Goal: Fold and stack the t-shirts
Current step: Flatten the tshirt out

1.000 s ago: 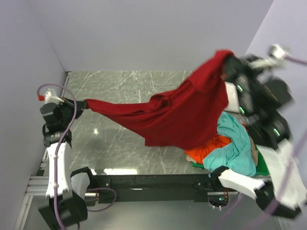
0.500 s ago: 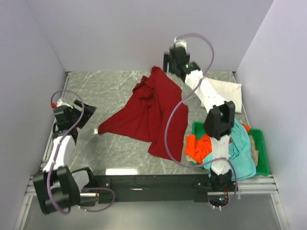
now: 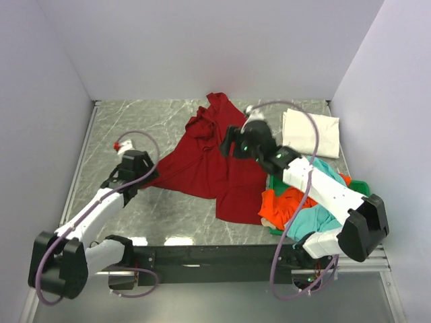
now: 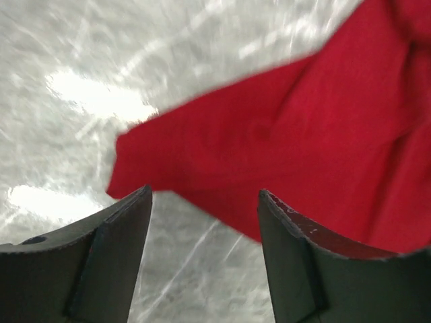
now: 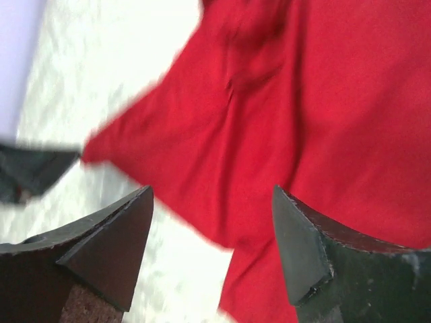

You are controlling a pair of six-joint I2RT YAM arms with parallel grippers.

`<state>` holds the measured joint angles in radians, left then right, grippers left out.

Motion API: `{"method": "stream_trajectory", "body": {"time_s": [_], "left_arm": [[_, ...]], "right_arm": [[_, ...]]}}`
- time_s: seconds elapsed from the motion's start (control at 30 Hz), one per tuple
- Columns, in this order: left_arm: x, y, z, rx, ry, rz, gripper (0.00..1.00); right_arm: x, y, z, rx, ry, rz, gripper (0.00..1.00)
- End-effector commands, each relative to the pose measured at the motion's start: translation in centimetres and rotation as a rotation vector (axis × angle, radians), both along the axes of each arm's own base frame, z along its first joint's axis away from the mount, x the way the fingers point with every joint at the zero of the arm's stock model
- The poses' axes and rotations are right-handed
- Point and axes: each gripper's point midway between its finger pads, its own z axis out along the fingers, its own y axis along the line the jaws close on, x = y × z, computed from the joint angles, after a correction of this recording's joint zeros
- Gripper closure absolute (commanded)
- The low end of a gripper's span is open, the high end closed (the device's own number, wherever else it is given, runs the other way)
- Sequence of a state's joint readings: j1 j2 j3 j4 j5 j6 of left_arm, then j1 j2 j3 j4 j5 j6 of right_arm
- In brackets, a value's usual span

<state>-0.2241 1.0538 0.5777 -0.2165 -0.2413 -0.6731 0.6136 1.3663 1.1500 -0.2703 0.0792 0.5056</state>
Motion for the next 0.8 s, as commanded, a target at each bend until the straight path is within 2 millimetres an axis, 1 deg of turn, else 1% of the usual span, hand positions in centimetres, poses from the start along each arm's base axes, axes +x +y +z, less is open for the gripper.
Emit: {"method": "stream_trajectory", "body": {"time_s": [0.0,0.03,0.07,0.13,0.2,0.3,0.33,0.37,0.43,0.47,0.57,0.6,0.77], "left_arm": [[0.2,-0.1,0.2,0.138,0.039,-0.006,0.3],[0.0,-0.6,-0.7,0.175,0.073,-0.022,0.29],[-0.1,-0.7,-0.9,0.193,0.089,-0.026,0.28],[-0.1,-1.0,-1.6,0.215,0.112,-0.042,0.27],[0.1,-1.2,-1.7,0.23,0.12,-0.048,0.27],[0.4,-1.5,-1.4,0.243,0.103,-0.054,0.28],[0.5,-1.5,-1.6,0.249,0.112,-0.056,0.29],[0.8,-1.7,-1.4,0.257,0.112,-0.066,0.3],[0.9,-1.7,-1.8,0.282,0.143,-0.075,0.3],[0.9,-1.7,-2.6,0.3,0.173,-0.084,0.3],[1.1,-2.4,-3.6,0.3,0.209,-0.119,0.3],[1.0,-2.4,-3.8,0.301,0.219,-0.122,0.3],[1.3,-3.1,-4.3,0.31,0.254,-0.156,0.32]], "right_arm": [[-3.1,2.1,-3.9,0.02,0.098,0.036,0.23],[-4.3,2.9,-4.8,0.014,0.122,0.049,0.24],[-4.9,2.7,-6.3,-0.008,0.145,0.038,0.25],[-5.8,3.0,-7.7,-0.012,0.172,0.038,0.26],[-6.6,3.1,-9.5,-0.039,0.201,0.048,0.27],[-7.3,3.1,-10.9,-0.07,0.222,0.05,0.27],[-7.6,3.1,-11.4,-0.075,0.234,0.048,0.27],[-7.8,3.2,-11.5,-0.074,0.236,0.05,0.28],[-8.3,3.6,-12.1,-0.075,0.25,0.054,0.28],[-8.5,3.5,-12.5,-0.078,0.258,0.052,0.28],[-9.1,3.6,-13.8,-0.101,0.283,0.053,0.28],[-9.3,3.5,-14.6,-0.115,0.298,0.051,0.28],[-10.0,3.5,-16.4,-0.158,0.331,0.048,0.28]]}}
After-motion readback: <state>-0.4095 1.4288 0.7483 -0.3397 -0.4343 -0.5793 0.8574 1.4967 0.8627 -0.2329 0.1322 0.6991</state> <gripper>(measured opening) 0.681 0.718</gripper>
